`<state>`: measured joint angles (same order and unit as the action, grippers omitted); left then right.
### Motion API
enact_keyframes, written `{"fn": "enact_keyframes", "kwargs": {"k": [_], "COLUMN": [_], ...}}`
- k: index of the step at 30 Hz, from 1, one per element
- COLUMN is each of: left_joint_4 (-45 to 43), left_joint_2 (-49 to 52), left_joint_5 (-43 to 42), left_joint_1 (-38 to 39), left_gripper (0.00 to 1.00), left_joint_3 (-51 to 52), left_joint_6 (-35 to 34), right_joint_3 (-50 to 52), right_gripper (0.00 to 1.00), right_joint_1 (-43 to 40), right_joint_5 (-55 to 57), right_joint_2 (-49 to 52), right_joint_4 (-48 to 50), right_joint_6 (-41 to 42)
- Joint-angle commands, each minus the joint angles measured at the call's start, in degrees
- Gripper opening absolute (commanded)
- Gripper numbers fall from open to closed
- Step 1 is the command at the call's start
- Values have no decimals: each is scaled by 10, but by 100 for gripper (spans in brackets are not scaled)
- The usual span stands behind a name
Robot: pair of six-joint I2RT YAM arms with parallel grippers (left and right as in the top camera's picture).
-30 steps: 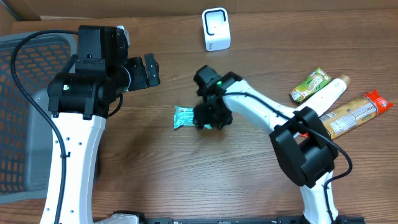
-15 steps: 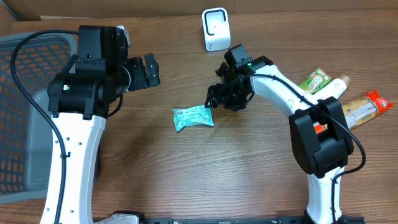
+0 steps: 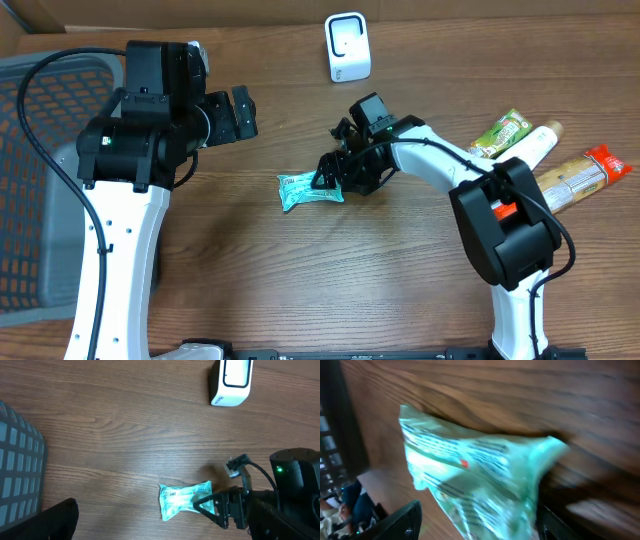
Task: Scan the item barcode
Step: 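Regrasp the mint packet at its end and lift it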
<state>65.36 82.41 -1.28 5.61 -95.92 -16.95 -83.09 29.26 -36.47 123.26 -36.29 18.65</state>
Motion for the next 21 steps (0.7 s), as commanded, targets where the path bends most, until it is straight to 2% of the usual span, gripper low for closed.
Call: {"fn": "enact_keyframes", "kwargs": {"k": [1, 3, 5, 8, 10, 12, 15, 21], "left_joint_4": [0, 0, 0, 0, 0, 0, 0, 0], "left_joint_2": [1, 1, 1, 1, 1, 1, 1, 1], "left_joint_5": [-2, -2, -2, -2, -2, -2, -2, -2], "left_joint_1": [1, 1, 1, 1, 1, 1, 1, 1], "left_gripper": [100, 99, 100, 99, 100, 99, 100, 100], "left_joint_3": [-5, -5, -5, -5, -5, -5, -5, -5], "left_joint_6": [7, 7, 7, 7, 7, 7, 7, 7], "right_joint_3": [34, 47, 63, 80, 83, 82, 82, 80], "right_gripper": [73, 67, 57, 23, 10, 4, 4, 4], "right_joint_1": [29, 42, 52, 54, 54, 53, 47, 5], "right_joint_5": [50, 101, 141, 154, 151, 135, 83, -45], "right_joint_2": [2, 3, 3, 3, 3, 3, 3, -32], "right_joint_4": [35, 54, 72, 94, 97, 102, 118, 113], "right_joint_6": [55, 91, 122, 146, 148, 143, 124, 33]}}
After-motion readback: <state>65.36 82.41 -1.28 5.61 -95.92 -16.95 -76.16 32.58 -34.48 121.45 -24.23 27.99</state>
